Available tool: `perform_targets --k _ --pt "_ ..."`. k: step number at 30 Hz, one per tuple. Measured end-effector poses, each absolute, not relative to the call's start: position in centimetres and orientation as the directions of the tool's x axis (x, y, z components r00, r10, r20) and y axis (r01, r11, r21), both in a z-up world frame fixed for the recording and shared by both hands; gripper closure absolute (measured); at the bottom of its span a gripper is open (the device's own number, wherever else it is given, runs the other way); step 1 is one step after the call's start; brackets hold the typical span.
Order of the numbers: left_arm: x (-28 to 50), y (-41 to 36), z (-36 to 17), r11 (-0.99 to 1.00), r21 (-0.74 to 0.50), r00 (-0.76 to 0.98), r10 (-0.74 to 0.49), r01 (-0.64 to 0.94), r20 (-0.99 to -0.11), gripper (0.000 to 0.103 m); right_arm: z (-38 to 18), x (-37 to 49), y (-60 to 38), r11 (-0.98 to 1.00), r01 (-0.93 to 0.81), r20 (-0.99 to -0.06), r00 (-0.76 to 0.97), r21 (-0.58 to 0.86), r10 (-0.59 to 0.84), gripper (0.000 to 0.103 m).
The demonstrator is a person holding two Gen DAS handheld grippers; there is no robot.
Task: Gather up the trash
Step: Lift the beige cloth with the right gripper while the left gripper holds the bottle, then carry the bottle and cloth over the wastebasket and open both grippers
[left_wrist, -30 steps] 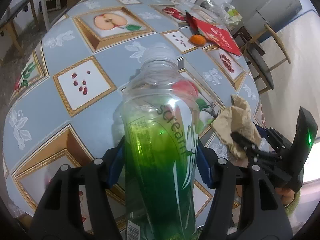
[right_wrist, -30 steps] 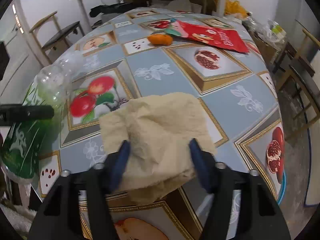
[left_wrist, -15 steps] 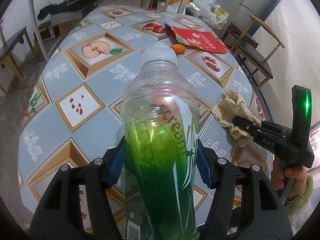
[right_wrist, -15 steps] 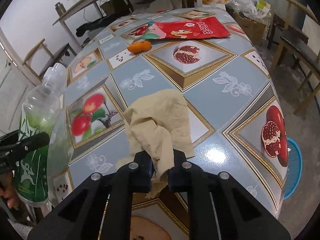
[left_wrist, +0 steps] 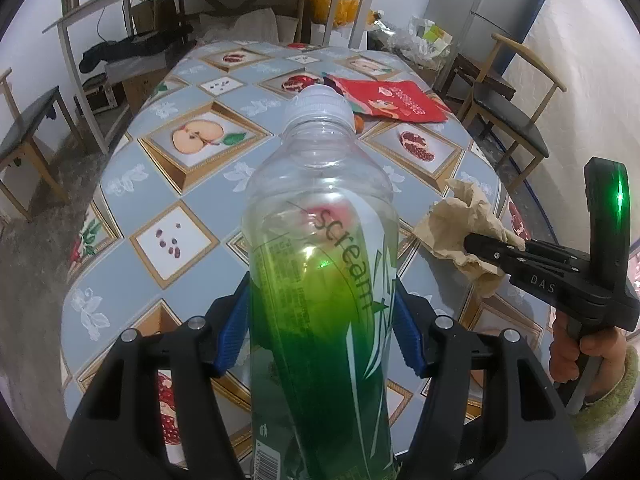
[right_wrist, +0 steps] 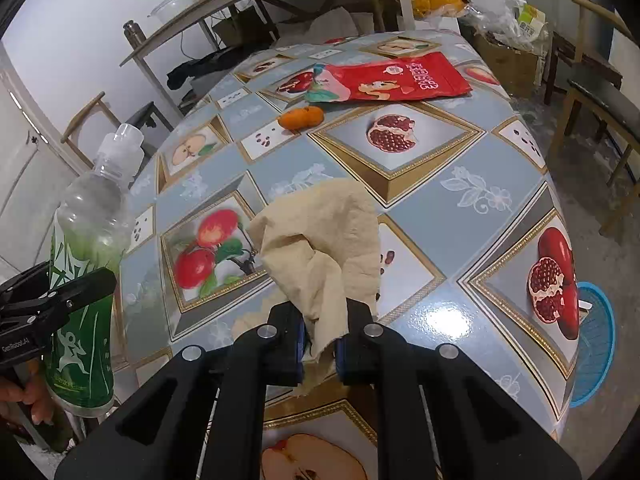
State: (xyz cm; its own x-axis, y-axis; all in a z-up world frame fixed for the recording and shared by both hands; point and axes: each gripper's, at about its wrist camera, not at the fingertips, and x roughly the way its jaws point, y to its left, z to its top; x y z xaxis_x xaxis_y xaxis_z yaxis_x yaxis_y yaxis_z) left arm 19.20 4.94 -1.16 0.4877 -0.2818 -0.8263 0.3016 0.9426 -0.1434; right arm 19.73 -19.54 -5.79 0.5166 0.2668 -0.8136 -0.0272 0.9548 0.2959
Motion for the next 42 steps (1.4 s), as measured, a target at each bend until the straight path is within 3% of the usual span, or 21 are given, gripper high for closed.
perform_targets --k 33,42 --pt "17.3 2.2 2.2 0.941 -0.039 0.581 -0.241 0.337 -0.777 0.043 -3.2 18.2 -21.4 0.939 -0.036 -0.751 0.590 0.342 0.296 0.092" --pt "17.2 -3.8 3.6 0.874 -0.107 0.517 -0.374 0.473 -0.770 0.043 -1.0 14.6 -27.9 0.927 0.074 -0.698 0.681 0.367 0.222 0.092"
